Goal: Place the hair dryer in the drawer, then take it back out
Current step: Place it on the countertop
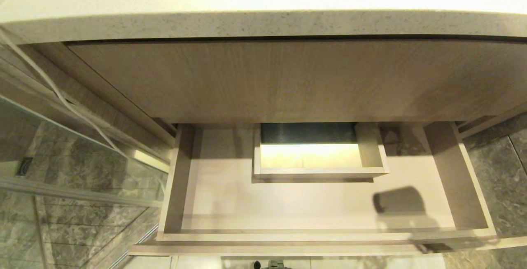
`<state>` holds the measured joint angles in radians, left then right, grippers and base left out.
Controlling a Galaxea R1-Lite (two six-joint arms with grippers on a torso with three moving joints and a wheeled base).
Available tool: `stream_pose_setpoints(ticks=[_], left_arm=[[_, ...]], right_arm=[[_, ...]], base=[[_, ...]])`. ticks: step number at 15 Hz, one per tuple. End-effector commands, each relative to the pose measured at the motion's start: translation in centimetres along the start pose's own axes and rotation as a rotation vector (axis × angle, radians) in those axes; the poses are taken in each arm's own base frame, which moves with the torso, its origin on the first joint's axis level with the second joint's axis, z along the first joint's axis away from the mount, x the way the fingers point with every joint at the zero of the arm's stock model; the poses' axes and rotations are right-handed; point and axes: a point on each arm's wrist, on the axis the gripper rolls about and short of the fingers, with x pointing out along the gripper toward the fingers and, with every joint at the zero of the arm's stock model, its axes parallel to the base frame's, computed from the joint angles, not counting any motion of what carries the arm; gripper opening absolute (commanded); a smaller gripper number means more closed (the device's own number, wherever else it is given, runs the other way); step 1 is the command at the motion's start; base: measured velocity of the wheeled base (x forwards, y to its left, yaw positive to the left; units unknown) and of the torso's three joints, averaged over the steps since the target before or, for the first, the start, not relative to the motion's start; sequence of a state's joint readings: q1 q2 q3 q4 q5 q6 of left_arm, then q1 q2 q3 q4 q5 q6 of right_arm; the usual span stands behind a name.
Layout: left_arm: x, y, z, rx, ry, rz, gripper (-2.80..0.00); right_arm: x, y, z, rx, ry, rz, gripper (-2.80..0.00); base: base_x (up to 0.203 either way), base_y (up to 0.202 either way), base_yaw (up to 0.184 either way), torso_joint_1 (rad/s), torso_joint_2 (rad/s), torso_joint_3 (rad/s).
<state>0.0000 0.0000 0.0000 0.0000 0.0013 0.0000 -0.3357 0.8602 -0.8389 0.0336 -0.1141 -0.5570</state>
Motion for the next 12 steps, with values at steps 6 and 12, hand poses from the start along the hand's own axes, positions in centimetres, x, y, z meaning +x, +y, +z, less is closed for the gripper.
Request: stream_pose_setpoints(ticks=[6, 12], left_arm=[[0.0, 0.0, 0.0, 0.0, 0.0, 0.0, -2.8], [0.0, 0.0, 0.0, 0.0, 0.0, 0.0, -2.8]], right_arm=[[0.34, 0.1, -0.09, -0.004, 0.013, 0.006, -2.8], [0.66, 0.19, -0.21, -0.008, 0.037, 0.012, -2.8]], base=[[0.0, 0.0, 0.0, 0.258, -0.54, -0.287], [0.0, 0.0, 0.0, 0.266, -0.57, -0.28]])
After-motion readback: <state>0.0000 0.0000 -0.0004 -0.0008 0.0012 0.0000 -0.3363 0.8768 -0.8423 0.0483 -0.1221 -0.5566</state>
